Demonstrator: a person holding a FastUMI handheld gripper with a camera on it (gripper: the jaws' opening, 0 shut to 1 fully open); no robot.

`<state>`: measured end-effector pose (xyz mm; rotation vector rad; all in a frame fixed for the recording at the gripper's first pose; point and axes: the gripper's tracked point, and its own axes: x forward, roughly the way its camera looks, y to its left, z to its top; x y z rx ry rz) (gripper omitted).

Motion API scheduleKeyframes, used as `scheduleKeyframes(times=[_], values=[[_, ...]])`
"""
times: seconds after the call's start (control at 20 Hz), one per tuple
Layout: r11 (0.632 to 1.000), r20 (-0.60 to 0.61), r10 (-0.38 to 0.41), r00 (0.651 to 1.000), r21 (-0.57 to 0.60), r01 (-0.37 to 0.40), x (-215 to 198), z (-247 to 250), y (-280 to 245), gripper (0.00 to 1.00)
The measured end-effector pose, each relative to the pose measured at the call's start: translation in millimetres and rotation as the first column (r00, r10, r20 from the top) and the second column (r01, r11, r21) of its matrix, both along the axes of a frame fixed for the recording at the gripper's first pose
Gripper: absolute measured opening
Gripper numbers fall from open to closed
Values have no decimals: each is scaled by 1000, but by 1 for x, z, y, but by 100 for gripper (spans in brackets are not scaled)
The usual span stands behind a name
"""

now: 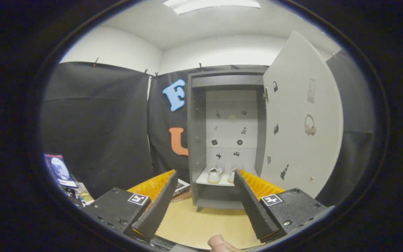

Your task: Open the shoe cabinet door, grab the shoes and put them into the shoe cabinet, then close the shoe cabinet door.

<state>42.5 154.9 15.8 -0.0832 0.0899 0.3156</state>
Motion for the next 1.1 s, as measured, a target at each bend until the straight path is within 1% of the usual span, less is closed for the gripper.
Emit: scheduleKeyframes(times=[0.15, 0.3, 0.4, 0.5, 0.6, 0.7, 0.75, 0.95, 1.1], values=[[999, 5, -50, 999, -15, 50, -27, 9, -39, 100], [999, -12, -33, 999, -14, 33, -56, 11, -72, 100], [999, 6, -44, 999, 10, 44, -67, 20, -102, 100], [995, 33, -96, 995, 9, 96, -67, 26, -140, 100], [990, 33, -141, 989, 4, 141, -67, 26, -175, 100], [987, 13, -153, 988, 39, 153, -67, 31, -201, 100], [987, 25, -159, 987, 44, 157, -65, 34, -212, 100], [966, 53, -258, 965, -6, 258, -46, 39, -281, 100], [954, 15, -296, 955, -42, 296, -38, 29, -315, 100]])
